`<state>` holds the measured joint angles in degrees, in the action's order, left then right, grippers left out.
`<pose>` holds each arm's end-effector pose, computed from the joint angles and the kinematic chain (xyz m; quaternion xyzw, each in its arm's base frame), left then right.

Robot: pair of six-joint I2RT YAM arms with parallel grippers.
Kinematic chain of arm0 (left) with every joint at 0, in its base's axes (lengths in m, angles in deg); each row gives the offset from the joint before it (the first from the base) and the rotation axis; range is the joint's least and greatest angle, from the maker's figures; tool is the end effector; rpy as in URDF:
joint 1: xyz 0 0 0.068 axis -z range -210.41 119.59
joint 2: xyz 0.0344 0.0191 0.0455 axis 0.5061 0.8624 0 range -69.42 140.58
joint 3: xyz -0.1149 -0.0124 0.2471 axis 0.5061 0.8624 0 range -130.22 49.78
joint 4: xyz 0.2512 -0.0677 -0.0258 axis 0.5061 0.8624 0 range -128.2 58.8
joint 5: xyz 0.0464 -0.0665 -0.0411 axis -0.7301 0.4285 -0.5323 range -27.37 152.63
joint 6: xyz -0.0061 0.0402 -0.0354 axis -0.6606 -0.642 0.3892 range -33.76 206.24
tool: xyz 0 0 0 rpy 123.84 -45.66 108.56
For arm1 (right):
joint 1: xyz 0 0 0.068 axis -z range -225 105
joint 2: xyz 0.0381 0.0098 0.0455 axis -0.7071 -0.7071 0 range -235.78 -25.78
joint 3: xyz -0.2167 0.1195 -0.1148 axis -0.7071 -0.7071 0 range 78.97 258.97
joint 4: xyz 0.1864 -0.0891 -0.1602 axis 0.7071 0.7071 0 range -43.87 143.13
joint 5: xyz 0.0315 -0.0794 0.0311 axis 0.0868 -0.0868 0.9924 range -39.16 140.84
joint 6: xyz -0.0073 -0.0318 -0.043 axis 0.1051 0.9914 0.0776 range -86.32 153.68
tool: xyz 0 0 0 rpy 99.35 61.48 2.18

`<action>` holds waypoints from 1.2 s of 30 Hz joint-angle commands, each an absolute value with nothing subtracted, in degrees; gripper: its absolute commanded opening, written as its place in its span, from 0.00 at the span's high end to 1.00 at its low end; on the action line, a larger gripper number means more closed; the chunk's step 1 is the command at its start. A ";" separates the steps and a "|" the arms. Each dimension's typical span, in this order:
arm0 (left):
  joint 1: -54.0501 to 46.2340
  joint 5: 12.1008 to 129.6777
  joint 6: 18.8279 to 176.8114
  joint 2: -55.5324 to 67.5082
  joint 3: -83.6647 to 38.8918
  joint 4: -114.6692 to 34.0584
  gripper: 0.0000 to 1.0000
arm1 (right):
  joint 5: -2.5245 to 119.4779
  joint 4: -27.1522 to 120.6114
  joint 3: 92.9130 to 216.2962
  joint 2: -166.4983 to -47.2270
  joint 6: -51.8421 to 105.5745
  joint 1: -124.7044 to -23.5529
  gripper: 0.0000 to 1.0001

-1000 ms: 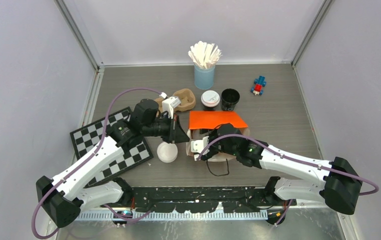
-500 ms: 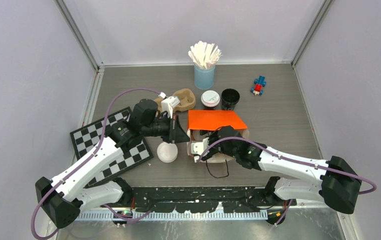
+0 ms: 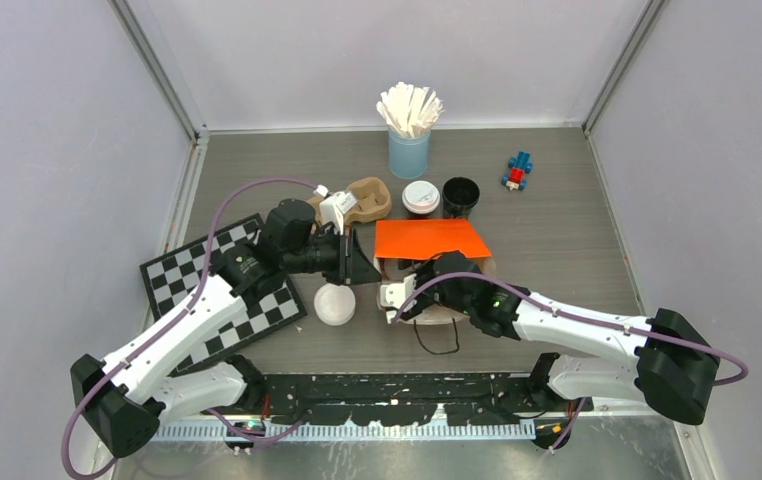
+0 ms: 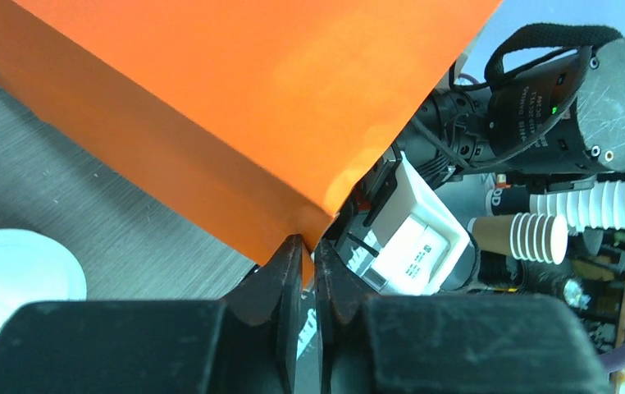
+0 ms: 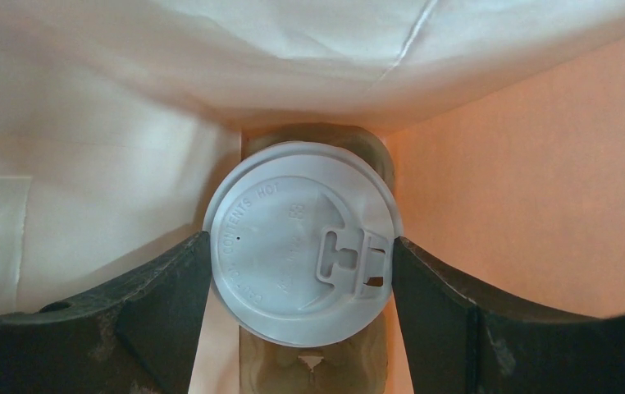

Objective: Pack the takeout coffee

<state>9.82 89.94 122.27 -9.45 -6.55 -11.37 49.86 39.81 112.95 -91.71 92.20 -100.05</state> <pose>0.1629 -0.1592 0.3328 0.1480 0.8387 -0.4591 0.2530 0.1441 0.2052 0.2283 -0.7055 0.4674 -0.0233 0.5322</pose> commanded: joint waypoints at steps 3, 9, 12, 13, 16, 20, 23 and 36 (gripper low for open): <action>10.02 86.93 124.58 -11.82 -7.18 -13.21 0.82 | 50.04 40.16 113.13 -90.71 90.58 -100.03 0.23; 10.03 83.52 121.34 -12.45 -9.95 -4.57 0.63 | 50.04 39.46 112.89 -90.46 89.60 -100.05 0.23; 9.99 81.32 118.90 -13.54 -9.80 -2.86 0.55 | 50.06 39.08 113.17 -91.07 89.58 -100.08 0.23; 10.02 81.11 118.00 -13.72 -9.81 -2.30 0.53 | 50.05 38.77 113.30 -91.46 89.39 -100.03 0.23; 10.02 80.60 116.30 -14.23 -9.94 -1.34 0.50 | 49.67 37.63 113.50 -92.58 88.16 -100.06 0.23; 10.02 80.41 114.23 -14.83 -10.76 -1.46 0.45 | 49.48 35.94 113.85 -93.29 87.76 -100.05 0.23; 10.02 80.35 113.13 -14.72 -10.48 -1.90 0.41 | 49.52 35.02 114.11 -93.64 87.65 -100.06 0.23; 10.02 84.05 118.01 -14.59 -5.54 -8.45 0.41 | 48.59 34.59 113.16 -92.87 85.88 -100.13 0.24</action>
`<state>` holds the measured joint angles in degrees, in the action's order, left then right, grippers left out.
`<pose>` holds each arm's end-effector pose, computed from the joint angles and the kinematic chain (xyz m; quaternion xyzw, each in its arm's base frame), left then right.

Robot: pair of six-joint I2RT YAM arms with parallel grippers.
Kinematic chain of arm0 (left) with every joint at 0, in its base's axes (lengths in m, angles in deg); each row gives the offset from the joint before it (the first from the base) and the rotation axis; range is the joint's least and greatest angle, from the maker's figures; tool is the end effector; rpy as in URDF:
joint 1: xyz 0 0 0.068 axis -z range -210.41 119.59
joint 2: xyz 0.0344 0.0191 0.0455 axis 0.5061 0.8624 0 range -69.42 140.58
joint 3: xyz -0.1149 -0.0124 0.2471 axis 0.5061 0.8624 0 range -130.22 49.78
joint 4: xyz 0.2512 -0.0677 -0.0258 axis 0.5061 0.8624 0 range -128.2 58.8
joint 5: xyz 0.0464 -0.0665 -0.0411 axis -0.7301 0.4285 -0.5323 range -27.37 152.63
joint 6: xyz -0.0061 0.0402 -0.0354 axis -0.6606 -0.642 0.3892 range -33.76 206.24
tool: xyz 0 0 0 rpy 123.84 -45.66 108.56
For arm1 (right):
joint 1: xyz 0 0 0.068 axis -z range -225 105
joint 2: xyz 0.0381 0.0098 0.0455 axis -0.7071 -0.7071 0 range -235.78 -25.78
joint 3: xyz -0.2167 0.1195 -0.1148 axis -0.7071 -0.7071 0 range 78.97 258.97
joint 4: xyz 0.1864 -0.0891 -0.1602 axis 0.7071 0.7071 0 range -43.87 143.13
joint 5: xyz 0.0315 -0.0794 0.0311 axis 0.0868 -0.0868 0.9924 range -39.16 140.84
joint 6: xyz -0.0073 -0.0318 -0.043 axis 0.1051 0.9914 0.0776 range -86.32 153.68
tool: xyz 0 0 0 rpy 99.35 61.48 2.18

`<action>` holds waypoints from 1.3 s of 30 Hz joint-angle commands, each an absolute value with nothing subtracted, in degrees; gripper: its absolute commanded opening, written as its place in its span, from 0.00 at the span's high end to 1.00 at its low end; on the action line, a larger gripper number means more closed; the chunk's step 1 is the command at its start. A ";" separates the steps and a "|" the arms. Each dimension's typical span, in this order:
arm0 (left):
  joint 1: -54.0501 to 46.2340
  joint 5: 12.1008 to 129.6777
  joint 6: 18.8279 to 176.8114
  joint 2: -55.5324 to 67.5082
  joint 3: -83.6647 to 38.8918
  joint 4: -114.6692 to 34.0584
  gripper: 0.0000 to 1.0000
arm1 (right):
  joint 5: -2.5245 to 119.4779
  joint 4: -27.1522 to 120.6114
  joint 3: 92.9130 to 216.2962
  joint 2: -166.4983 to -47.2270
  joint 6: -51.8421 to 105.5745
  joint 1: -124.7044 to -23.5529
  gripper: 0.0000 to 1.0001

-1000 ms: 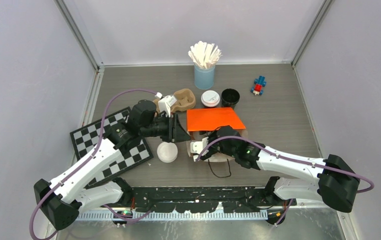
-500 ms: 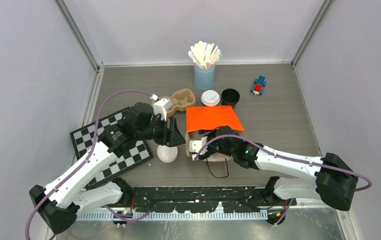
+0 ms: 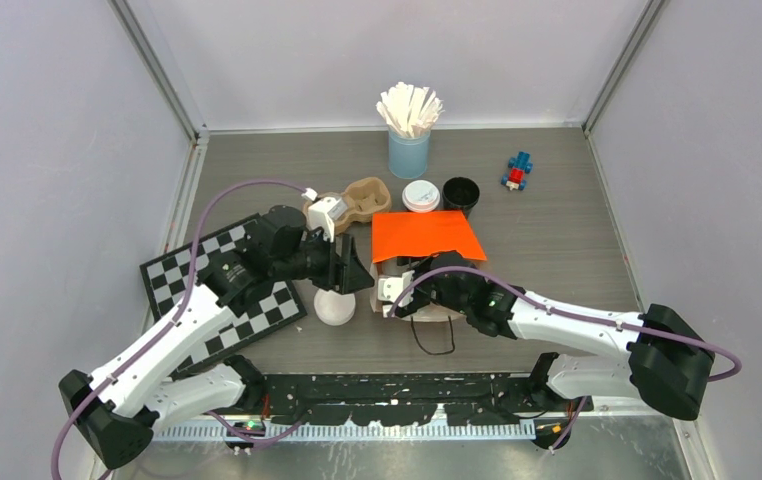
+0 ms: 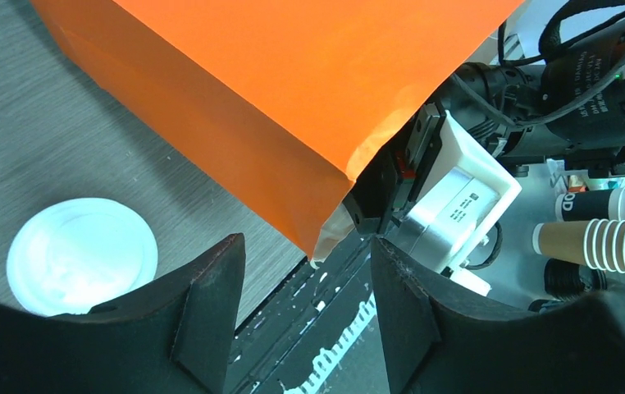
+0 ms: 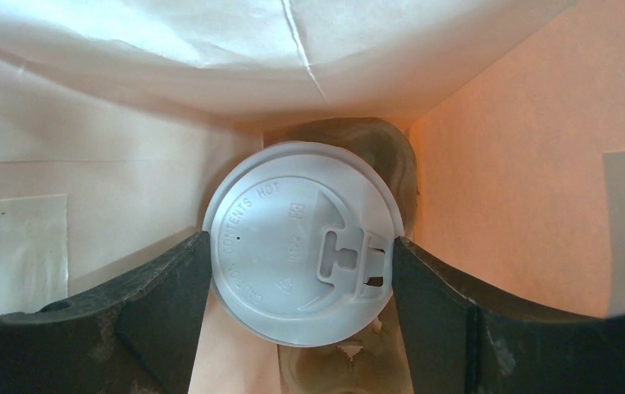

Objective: Pack the takeout coffee

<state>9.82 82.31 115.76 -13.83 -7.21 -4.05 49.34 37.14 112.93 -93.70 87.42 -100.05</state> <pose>0.1485 -0.1414 0.3391 0.1622 0.8534 -0.3930 0.3015 0.1479 0.2100 0.2247 -0.6814 0.4966 -0.0049 0.5376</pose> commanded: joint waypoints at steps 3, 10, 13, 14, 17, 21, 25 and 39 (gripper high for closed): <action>10.14 83.53 119.50 -14.47 -4.73 -8.73 0.42 | 48.33 34.08 112.34 -92.80 85.80 -100.06 0.24; 10.11 80.11 118.88 -14.71 -3.26 -8.88 0.42 | 48.43 33.58 112.10 -92.81 85.42 -100.03 0.24; 10.11 80.06 119.05 -14.03 -2.69 -9.94 0.42 | 48.68 34.42 112.34 -92.25 85.27 -100.12 0.23; 10.19 79.72 118.94 -13.78 -2.68 -10.44 0.42 | 48.98 35.32 112.20 -91.44 85.15 -100.11 0.24; 10.64 79.32 119.30 -13.72 -2.43 -11.37 0.43 | 49.17 35.67 111.85 -91.26 84.68 -100.08 0.24; 11.48 77.87 119.37 -13.49 -1.66 -12.59 0.43 | 49.09 35.24 111.76 -91.09 84.14 -100.14 0.24; 12.38 77.48 119.94 -12.42 -0.93 -13.50 0.45 | 48.53 34.89 111.84 -90.92 84.34 -100.17 0.23; 13.99 74.95 119.78 -12.54 -0.75 -12.85 0.79 | 49.19 36.88 111.39 -87.98 82.61 -100.19 0.24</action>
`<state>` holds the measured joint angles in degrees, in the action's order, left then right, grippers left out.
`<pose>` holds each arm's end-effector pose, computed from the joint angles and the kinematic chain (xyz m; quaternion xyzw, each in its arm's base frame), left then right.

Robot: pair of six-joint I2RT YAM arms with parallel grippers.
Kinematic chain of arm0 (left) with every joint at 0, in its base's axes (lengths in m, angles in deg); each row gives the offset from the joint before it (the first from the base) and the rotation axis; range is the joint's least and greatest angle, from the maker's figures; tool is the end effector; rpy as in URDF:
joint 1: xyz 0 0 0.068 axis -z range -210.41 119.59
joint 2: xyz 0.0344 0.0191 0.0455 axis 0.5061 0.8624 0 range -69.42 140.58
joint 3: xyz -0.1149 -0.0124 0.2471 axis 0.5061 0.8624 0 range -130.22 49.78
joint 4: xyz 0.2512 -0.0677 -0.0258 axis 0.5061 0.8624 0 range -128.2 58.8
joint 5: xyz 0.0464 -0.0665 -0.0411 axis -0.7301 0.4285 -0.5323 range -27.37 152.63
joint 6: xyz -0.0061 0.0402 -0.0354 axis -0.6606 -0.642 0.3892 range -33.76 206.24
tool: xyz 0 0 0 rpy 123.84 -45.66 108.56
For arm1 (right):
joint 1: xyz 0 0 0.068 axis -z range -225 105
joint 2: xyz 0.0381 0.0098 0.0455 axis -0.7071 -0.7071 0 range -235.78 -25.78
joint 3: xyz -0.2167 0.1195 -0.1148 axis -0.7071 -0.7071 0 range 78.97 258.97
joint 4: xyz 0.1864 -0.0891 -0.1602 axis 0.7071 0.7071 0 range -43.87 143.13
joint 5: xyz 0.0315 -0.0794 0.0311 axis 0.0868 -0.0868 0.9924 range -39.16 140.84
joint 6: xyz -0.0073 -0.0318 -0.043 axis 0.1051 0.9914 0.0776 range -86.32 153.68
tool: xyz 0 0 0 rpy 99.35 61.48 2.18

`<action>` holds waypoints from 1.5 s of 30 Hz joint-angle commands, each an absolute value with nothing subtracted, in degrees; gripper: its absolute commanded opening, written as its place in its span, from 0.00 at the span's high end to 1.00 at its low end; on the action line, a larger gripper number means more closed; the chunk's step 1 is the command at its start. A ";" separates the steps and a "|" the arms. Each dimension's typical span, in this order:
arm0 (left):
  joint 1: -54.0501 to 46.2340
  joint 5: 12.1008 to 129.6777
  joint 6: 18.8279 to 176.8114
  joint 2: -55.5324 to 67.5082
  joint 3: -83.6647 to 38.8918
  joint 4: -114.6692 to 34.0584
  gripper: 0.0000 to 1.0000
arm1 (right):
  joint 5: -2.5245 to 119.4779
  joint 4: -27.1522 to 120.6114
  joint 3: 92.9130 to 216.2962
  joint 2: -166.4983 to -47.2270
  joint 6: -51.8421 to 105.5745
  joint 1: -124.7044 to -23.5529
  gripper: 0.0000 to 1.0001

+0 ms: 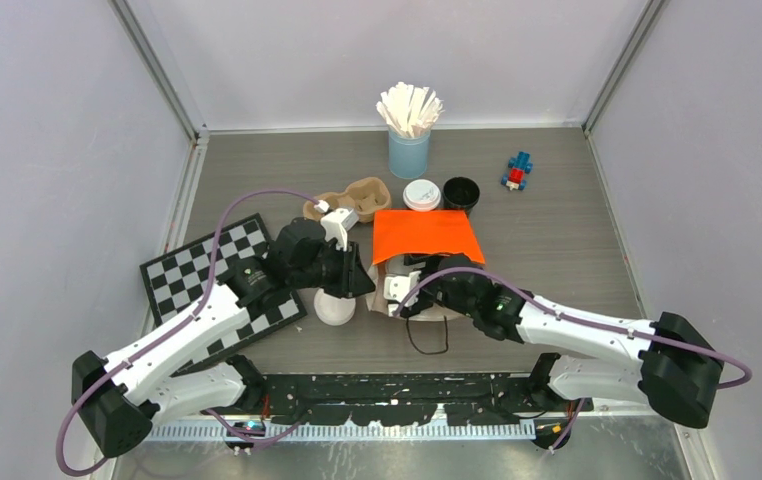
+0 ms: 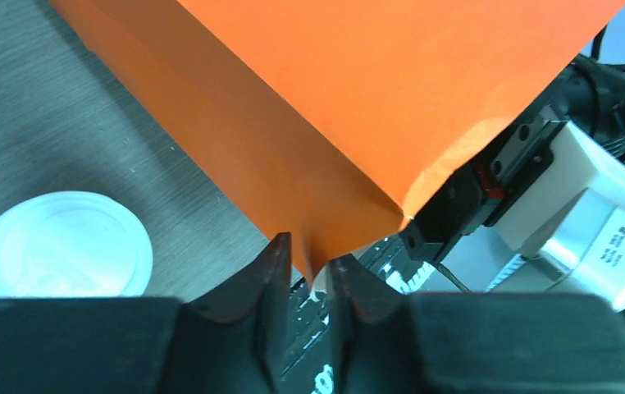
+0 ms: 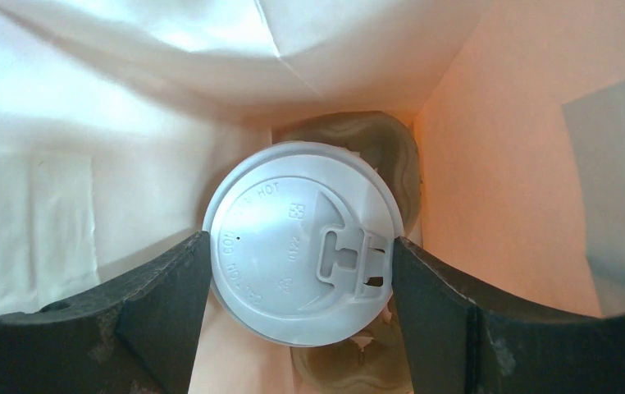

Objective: Pack the takeout coffee

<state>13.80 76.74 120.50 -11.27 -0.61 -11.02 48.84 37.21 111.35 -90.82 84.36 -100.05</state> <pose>0.1519 -0.1600 0.3019 0.1328 0.8718 -0.3745 0.2864 0.1428 0.2022 0.2270 -0.6618 0.5130 0.0062 0.5467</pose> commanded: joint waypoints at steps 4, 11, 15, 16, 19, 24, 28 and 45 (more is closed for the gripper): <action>13.98 74.19 119.00 -13.76 -0.43 -12.35 0.94 | 49.55 37.98 110.90 -87.02 82.15 -100.12 0.23; 13.98 75.98 118.44 -14.44 -1.51 -12.18 1.00 | 52.22 37.83 111.78 -87.05 84.46 -100.18 0.23; 13.96 77.86 118.60 -14.02 -1.85 -12.19 1.00 | 54.21 35.89 111.93 -87.79 85.66 -100.76 0.24; 13.97 77.89 118.70 -13.97 -1.85 -12.10 1.00 | 54.14 35.89 111.93 -88.02 86.62 -101.38 0.24; 13.98 78.08 118.84 -14.31 -1.45 -11.92 1.00 | 54.08 34.36 111.80 -88.80 87.19 -101.75 0.24; 13.96 77.66 119.02 -14.92 -0.89 -12.25 1.00 | 53.18 31.04 112.86 -92.16 89.24 -101.63 0.24; 13.98 78.08 119.35 -14.57 -1.06 -12.91 1.00 | 53.21 30.53 113.61 -95.15 89.94 -101.36 0.24; 13.97 78.71 119.09 -15.26 -0.82 -12.74 1.00 | 49.35 29.81 114.44 -95.57 91.01 -100.90 0.24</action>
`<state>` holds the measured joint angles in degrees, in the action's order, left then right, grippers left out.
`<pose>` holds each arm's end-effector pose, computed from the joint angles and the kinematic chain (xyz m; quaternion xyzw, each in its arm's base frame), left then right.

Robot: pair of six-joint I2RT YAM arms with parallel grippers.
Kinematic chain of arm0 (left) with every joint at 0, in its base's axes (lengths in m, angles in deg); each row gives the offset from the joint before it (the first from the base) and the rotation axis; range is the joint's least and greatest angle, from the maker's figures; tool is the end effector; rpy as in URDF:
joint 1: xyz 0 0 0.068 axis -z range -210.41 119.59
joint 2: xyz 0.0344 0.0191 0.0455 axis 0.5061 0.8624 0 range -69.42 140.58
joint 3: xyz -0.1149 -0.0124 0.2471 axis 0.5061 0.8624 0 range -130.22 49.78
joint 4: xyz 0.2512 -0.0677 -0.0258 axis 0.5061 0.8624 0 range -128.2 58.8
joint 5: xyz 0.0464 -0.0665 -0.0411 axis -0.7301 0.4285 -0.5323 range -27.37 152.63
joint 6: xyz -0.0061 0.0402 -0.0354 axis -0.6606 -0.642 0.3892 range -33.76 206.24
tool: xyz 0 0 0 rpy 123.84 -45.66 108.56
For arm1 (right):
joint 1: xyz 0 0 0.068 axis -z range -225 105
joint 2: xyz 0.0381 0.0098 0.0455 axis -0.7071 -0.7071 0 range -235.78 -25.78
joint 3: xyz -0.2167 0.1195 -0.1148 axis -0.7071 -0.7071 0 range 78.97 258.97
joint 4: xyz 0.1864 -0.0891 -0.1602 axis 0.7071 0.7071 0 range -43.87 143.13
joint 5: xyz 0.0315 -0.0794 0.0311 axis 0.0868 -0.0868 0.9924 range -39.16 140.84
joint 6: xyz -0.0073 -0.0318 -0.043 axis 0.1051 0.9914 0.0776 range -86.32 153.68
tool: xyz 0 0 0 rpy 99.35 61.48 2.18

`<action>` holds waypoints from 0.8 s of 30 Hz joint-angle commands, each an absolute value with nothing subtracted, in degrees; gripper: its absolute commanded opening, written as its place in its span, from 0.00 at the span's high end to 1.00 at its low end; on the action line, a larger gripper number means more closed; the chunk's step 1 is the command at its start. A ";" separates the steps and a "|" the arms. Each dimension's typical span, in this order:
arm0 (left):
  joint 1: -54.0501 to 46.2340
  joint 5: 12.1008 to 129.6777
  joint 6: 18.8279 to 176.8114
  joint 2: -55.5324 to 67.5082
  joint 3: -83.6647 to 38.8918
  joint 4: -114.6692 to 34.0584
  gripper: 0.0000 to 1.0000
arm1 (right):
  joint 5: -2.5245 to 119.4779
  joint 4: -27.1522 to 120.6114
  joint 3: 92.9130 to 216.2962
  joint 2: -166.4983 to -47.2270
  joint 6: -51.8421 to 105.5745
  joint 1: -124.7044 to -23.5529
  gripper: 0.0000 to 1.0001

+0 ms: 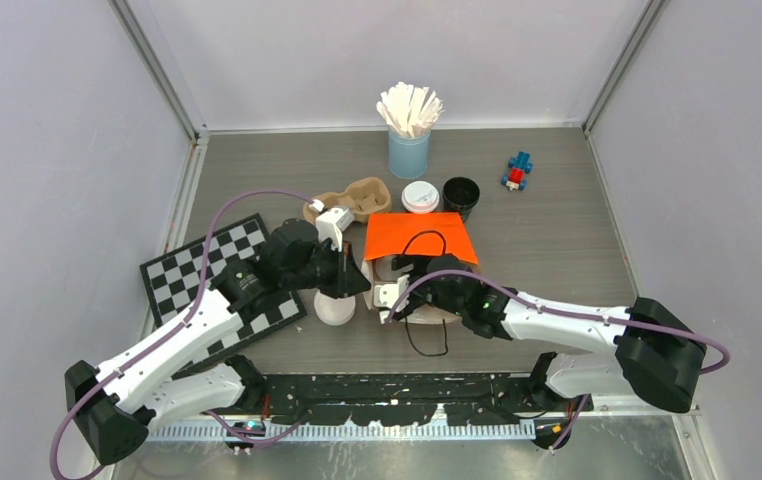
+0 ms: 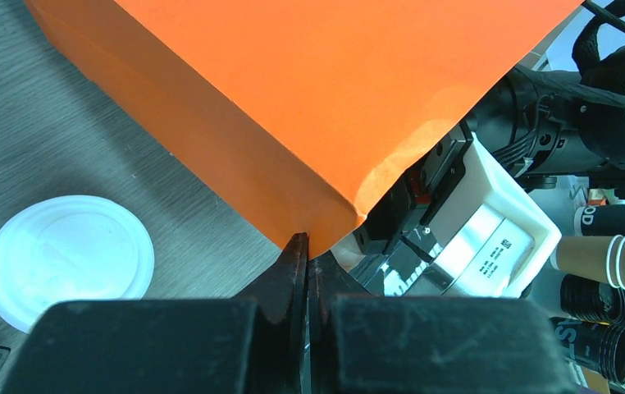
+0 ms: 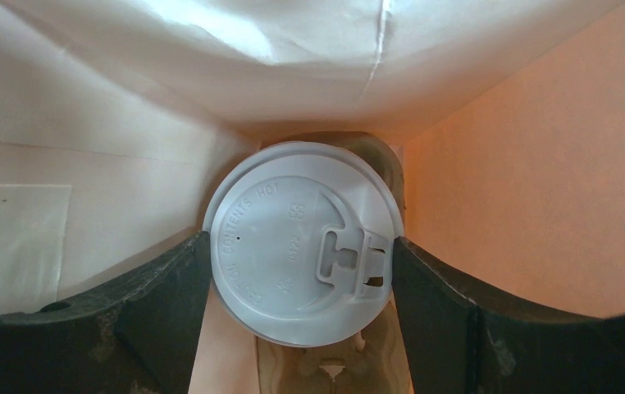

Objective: Pack the takeout coffee

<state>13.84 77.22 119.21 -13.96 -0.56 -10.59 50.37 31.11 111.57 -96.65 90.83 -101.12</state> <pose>0.1448 -0.1536 0.3102 0.1461 0.8604 -0.3837 0.3019 0.1472 0.2188 0.2150 -0.6962 0.4611 -0.0084 0.5501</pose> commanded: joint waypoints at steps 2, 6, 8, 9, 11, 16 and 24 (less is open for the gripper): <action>13.97 78.71 118.97 -15.07 -0.98 -12.80 1.00 | 49.61 29.29 114.08 -95.96 91.06 -100.86 0.24; 13.96 79.58 119.02 -14.68 -1.28 -13.05 1.00 | 50.00 26.51 113.19 -98.20 90.80 -100.28 0.24; 13.97 80.00 119.24 -14.57 -1.28 -13.14 1.00 | 50.04 25.58 113.27 -99.63 90.47 -99.65 0.24; 13.98 80.18 119.36 -14.57 -1.28 -13.13 1.00 | 50.04 24.54 113.13 -100.33 90.46 -99.45 0.24; 13.98 80.29 119.59 -14.57 -1.28 -13.20 1.00 | 50.04 23.16 113.01 -101.24 90.31 -98.82 0.24; 13.93 80.47 120.05 -14.42 -1.26 -13.80 1.00 | 49.99 23.11 113.31 -102.16 90.17 -98.28 0.24; 13.99 80.60 120.06 -14.20 -1.55 -13.84 1.00 | 50.04 24.54 112.31 -102.55 88.94 -97.09 0.24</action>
